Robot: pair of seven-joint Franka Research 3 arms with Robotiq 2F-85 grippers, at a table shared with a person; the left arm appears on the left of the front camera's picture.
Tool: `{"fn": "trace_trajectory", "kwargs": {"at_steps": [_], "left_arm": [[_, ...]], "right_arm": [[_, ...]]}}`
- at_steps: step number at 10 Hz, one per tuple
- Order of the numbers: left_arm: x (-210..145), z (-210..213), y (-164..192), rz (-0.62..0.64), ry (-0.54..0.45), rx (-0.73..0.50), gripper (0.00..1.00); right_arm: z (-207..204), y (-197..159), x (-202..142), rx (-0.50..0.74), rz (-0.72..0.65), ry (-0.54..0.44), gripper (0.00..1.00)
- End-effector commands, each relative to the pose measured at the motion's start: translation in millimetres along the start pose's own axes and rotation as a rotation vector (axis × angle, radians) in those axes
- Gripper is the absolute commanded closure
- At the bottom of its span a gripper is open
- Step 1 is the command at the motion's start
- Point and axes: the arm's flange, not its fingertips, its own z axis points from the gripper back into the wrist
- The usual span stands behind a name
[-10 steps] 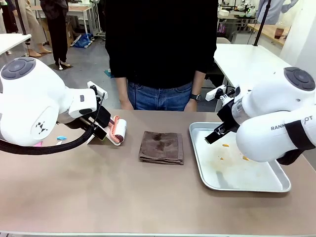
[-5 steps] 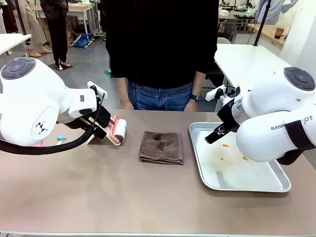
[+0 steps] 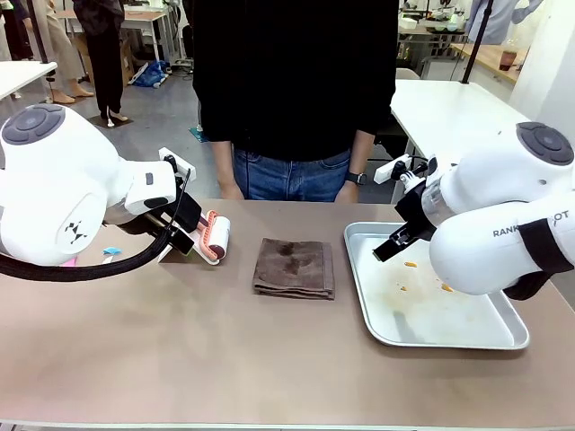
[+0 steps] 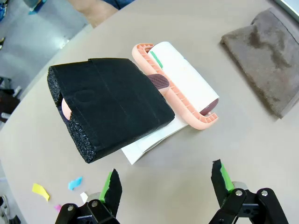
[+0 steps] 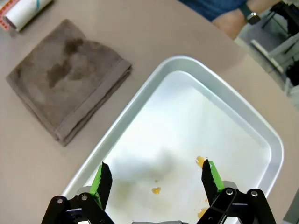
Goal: Clean the surface of the table.
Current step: Hold the Lint Roller with your left hand and the towel with your right hand.
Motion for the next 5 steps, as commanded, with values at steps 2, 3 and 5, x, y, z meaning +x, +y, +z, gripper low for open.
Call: {"fn": "trace_trajectory", "kwargs": {"at_steps": [2, 3, 5], "left_arm": [[0.0, 0.0, -0.1, -0.001, 0.0, 0.0, 0.0], [0.0, 0.0, 0.0, 0.0, 0.0, 0.0, 0.0], [6.5, 10.0, -4.2, 0.014, -0.052, -0.121, 0.0]], "right_arm": [[0.1, -0.1, 0.2, 0.0, -0.001, -0.001, 0.0], [0.0, 0.0, 0.0, 0.0, 0.0, 0.0, 0.0], [4.3, 2.0, 5.7, 0.103, -0.031, -0.029, 0.0]]}}
